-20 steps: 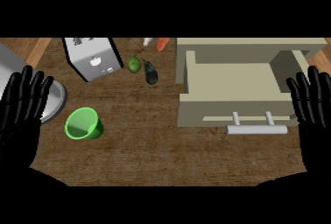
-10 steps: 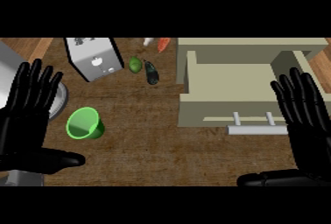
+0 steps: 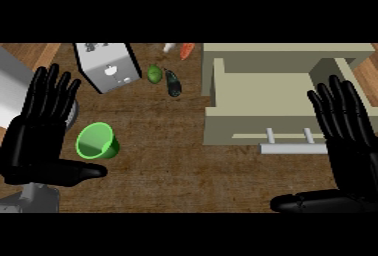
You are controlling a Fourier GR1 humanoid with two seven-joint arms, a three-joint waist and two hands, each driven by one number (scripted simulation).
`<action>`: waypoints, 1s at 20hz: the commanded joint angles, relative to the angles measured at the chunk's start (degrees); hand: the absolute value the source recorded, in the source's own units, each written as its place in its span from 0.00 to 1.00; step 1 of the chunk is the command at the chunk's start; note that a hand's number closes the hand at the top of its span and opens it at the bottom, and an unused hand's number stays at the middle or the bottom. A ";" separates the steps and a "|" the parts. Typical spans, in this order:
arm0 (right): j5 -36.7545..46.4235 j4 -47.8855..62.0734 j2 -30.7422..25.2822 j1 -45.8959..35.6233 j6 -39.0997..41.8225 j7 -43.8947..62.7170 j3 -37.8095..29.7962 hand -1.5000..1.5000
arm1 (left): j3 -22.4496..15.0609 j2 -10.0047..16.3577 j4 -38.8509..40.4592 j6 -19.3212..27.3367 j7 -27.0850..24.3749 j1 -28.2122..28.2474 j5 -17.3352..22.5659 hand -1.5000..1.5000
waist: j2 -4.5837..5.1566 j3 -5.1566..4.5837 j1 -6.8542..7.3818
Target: Pick up the cup, place it into the drawer and close the drawer
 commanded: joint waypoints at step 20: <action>-0.63 -3.09 -0.13 -0.57 -0.38 2.88 -1.57 0.00 | 6.00 3.78 14.13 -2.70 -6.19 3.13 -1.50 0.00 | -0.01 -0.01 -0.09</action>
